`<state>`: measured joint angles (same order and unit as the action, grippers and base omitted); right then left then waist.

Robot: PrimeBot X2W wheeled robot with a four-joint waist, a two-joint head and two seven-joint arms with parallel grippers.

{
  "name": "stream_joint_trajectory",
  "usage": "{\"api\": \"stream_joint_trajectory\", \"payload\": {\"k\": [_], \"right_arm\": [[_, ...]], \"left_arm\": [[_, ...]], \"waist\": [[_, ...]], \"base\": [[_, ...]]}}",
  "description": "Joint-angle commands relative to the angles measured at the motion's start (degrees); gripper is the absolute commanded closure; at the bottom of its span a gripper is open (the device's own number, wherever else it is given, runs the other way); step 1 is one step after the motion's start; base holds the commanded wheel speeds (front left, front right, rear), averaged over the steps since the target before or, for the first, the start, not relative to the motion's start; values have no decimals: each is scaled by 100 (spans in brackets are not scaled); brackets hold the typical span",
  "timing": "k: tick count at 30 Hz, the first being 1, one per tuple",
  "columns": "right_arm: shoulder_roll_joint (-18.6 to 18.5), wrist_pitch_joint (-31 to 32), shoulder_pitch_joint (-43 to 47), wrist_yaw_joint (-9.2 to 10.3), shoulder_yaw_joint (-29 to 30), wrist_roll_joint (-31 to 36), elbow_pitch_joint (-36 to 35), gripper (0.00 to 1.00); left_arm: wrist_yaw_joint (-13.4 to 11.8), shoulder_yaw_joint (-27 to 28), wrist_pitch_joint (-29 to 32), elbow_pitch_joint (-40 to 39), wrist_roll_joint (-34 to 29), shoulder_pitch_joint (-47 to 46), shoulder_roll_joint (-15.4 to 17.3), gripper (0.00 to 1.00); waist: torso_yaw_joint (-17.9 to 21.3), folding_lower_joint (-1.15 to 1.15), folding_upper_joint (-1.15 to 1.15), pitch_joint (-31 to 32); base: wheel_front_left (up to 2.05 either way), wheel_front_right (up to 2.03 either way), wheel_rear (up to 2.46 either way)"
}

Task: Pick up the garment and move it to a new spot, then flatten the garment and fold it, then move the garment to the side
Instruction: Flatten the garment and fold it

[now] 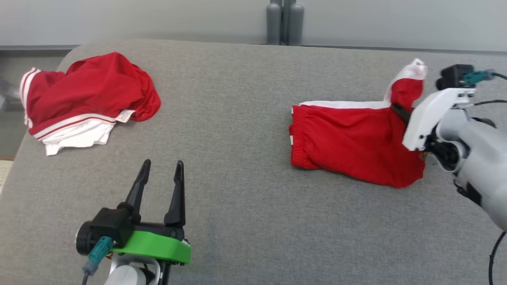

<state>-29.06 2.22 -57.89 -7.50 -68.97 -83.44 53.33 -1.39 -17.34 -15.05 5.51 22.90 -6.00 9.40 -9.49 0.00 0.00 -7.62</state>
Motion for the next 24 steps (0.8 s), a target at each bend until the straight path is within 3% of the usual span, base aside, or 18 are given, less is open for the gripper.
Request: {"api": "stream_joint_trajectory", "payload": {"k": [1, 8, 13, 14, 15, 16, 24], "right_arm": [[124, 100, -107, 2, -56, 94, 99, 100], [936, 511, -345, 2, -238, 411, 818, 100], [1288, 637, -328, 2, -292, 546, 1172, 100], [1342, 614, -306, 2, -300, 560, 1212, 85], [1381, 597, -283, 2, -304, 577, 1218, 56], [1416, 577, -252, 2, -306, 584, 1211, 0], [1380, -57, -127, 2, -245, 566, 615, 0]], "left_arm": [[62, -1, -17, 43, -64, 62, -57, 0], [262, 44, -17, 260, -208, -52, -268, 0], [364, 87, -17, 329, -319, -86, -369, 0], [381, 102, -17, 338, -335, -89, -388, 0], [383, 120, -17, 346, -349, -89, -398, 0], [388, 146, -17, 357, -375, -81, -410, 0], [480, 267, -17, 449, -448, 82, -440, 0]], "waist": [[-224, 0, 0, 17], [-687, 0, 0, -28], [-832, 0, 0, -44], [-840, 0, 0, -42], [-838, 0, 0, -39], [-823, 0, 0, -29], [-419, 0, 0, 202]], "base": [[0, 0, 0], [0, 0, 0], [0, 0, 0], [0, 0, 0], [0, 0, 0], [0, 0, 0], [0, 0, 0]]}}
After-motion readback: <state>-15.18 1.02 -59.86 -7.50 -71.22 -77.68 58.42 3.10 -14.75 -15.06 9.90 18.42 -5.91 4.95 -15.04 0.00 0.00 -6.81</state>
